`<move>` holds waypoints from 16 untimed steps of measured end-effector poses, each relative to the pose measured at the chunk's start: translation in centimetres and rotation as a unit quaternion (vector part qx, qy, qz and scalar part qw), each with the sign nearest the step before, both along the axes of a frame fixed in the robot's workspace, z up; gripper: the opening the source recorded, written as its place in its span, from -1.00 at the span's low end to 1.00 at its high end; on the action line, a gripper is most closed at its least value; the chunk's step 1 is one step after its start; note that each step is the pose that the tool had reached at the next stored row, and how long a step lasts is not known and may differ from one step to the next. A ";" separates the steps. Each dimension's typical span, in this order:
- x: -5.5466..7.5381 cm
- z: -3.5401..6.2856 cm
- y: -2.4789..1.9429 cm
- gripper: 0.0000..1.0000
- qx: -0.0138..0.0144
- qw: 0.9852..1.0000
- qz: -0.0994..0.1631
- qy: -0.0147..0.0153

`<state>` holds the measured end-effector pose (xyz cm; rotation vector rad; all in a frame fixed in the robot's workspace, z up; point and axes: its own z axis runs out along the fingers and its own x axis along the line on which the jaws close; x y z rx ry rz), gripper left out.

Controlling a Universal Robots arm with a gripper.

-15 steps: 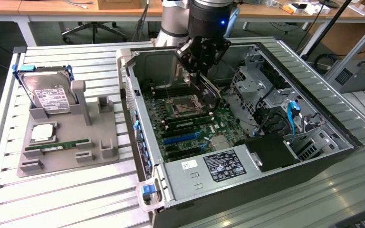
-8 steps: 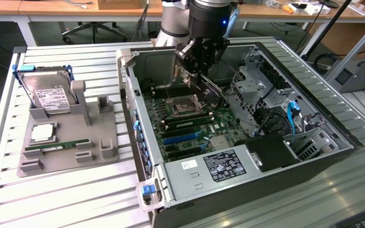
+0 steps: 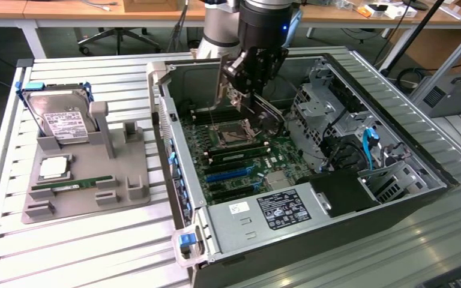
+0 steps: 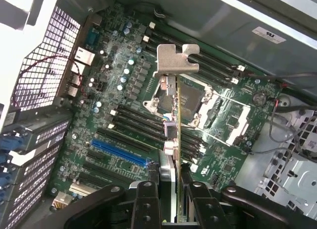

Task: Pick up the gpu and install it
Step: 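Insert the gpu into the slot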

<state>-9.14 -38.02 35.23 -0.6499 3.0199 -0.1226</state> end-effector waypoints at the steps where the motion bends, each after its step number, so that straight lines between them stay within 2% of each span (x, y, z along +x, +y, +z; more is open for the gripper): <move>1: 0.0 0.00 0.00 -0.47 0.000 1.000 0.004 0.000; 16: 0.0 -0.03 -0.04 -0.47 -0.002 0.999 0.054 0.000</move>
